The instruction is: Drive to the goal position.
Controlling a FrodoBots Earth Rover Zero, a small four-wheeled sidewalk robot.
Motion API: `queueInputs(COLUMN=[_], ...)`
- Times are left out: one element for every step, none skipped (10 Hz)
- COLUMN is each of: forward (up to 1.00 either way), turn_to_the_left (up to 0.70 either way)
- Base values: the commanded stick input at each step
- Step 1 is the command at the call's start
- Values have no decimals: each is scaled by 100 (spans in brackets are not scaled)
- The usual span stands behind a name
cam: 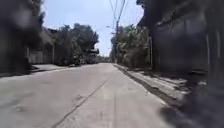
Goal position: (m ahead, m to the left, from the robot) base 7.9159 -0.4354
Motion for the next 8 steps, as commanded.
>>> queueInputs(forward=[85,85,85,85,85,85,85,85], turn_to_the_left=[0,0,0,0,0,0,0,0])
